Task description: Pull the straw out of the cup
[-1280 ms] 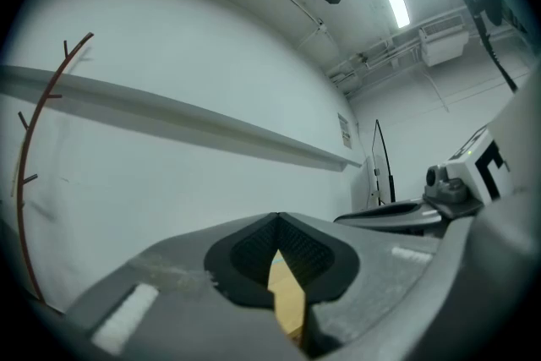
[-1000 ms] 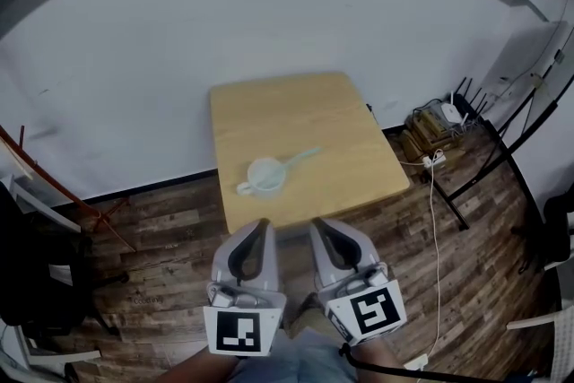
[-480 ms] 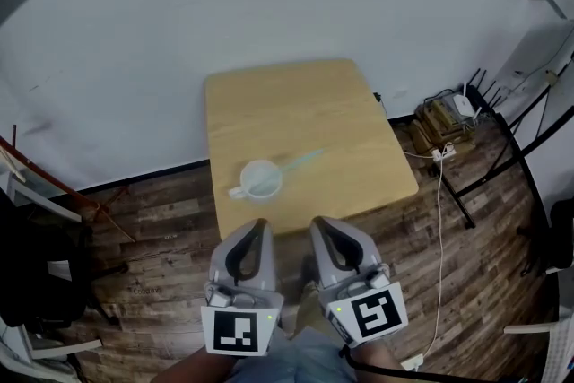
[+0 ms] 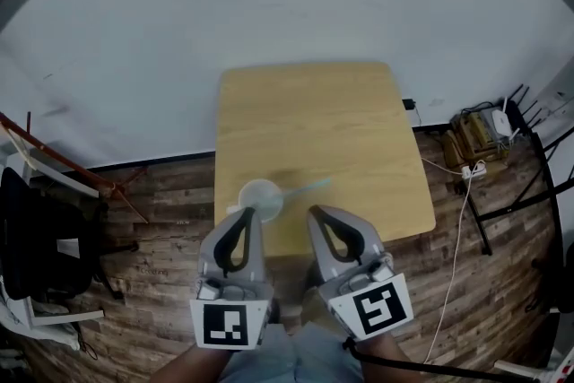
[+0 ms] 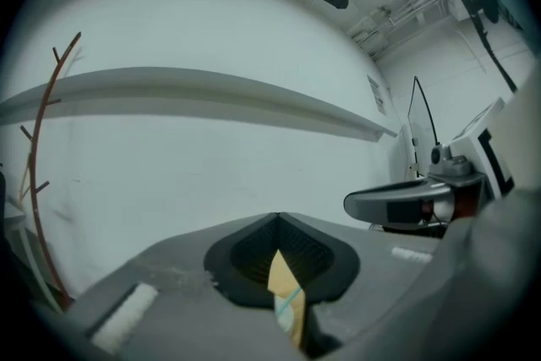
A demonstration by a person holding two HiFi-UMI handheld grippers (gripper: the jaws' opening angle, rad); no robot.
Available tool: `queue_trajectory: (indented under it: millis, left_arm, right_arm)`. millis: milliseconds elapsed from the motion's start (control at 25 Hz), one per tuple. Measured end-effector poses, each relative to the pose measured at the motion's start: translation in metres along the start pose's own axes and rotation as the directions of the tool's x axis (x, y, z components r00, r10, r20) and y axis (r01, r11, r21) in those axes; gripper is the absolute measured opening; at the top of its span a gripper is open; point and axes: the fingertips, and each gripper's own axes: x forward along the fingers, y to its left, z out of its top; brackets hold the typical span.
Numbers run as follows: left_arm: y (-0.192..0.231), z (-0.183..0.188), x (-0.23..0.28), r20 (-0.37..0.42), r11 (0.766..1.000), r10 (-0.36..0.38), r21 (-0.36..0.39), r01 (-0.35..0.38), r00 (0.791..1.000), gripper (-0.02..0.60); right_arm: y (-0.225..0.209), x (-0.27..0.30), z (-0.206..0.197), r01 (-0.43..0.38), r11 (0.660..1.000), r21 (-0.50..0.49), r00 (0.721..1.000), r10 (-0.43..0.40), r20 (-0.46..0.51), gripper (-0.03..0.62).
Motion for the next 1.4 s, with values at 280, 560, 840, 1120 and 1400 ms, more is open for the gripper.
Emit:
queue_trajectory:
  millis: [280,560,840,1120,1400]
  left_arm:
    - [0.01,0.022,0.024,0.031,0.988,0.157,0.007,-0.157,0.987,0.02]
    - [0.02,0.039,0.024,0.077,0.961,0.274,0.006,-0.275,0.959,0.02]
    - [0.034,0.037,0.028,0.055,0.949,0.315,0.003,-0.316,0.947,0.02]
    - [0.05,0.007,0.049,-0.007,0.948,0.314,-0.057,-0.314,0.949,0.02]
    - [0.068,-0.033,0.058,-0.094,0.929,0.313,-0.177,-0.325,0.945,0.02]
  right_arm:
    - [-0.027,0.031,0.027,-0.167,0.985,-0.054,0.984,0.169,0.05,0.008]
    - [-0.023,0.05,0.043,-0.308,0.944,-0.12,0.945,0.318,0.073,0.008]
    - [-0.021,0.072,0.038,-0.368,0.921,-0.129,0.926,0.375,0.035,0.009]
    - [-0.019,0.096,0.0,-0.468,0.873,-0.138,0.884,0.459,-0.088,0.07]
    - [0.003,0.103,-0.064,-0.648,0.751,-0.129,0.749,0.598,-0.286,0.159]
